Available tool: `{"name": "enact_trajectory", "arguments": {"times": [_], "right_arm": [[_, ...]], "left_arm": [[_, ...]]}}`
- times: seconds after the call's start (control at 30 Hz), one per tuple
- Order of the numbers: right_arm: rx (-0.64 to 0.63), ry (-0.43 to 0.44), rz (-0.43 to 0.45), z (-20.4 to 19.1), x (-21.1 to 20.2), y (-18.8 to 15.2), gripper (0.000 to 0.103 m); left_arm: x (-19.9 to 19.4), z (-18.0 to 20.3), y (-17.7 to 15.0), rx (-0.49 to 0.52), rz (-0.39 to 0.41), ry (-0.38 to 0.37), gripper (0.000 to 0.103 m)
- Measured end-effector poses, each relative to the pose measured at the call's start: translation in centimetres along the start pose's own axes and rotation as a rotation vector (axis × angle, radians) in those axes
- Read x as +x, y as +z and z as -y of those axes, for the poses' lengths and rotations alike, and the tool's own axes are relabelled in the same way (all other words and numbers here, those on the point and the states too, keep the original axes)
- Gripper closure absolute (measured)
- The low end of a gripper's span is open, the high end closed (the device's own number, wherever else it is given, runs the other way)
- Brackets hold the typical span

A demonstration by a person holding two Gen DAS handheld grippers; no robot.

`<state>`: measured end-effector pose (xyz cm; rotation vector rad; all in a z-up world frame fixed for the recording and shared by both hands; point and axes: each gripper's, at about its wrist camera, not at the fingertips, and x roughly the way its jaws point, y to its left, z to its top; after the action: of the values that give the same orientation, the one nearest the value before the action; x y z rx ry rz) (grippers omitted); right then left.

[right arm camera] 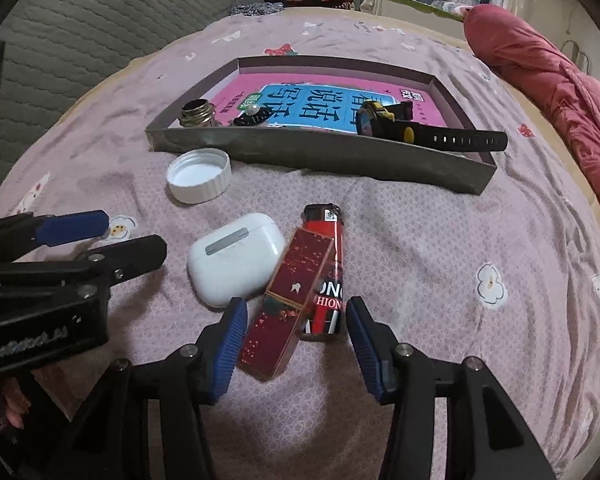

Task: Organize rigid objects
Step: 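Close right gripper on the red glittery box while left tool approaches the white bottle cap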

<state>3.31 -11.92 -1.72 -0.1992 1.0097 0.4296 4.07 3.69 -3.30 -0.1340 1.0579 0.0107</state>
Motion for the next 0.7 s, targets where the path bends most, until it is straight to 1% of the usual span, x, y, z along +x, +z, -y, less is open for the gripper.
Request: {"name": "enact_trajectory", "arguments": {"times": [0.03,0.17,0.2,0.23,0.27,0.4,0.7], "right_arm": [[-0.004,0.001,0.0,0.0,0.0,0.0,0.056],[-0.018,-0.002,0.003,0.0,-0.1,-0.1,0.063],[-0.016,-0.003,0.004,0.1,-0.1,-0.1,0.068],[-0.012,-0.002,0.008,0.3,-0.2,-0.1,0.076],[-0.01,-0.004,0.01,0.5,-0.3,-0.1,0.079],[-0.001,0.016,0.008,1.1,-0.4,-0.1,0.079],[-0.008,0.025,0.017,1.3,-0.6,0.0,0.08]], "left_arm": [[0.2,0.0,0.1,-0.002,-0.002,-0.001,0.036],[0.8,-0.1,0.6,-0.012,-0.004,-0.002,0.036],[1.0,-0.1,0.7,-0.015,-0.004,-0.001,0.036],[1.1,-0.2,0.8,-0.02,-0.001,-0.002,0.036],[1.2,-0.2,1.0,-0.026,0.001,-0.003,0.036],[1.8,-0.1,1.8,-0.039,0.007,-0.006,0.036],[3.2,0.1,3.1,-0.038,0.027,0.011,0.036]]}}
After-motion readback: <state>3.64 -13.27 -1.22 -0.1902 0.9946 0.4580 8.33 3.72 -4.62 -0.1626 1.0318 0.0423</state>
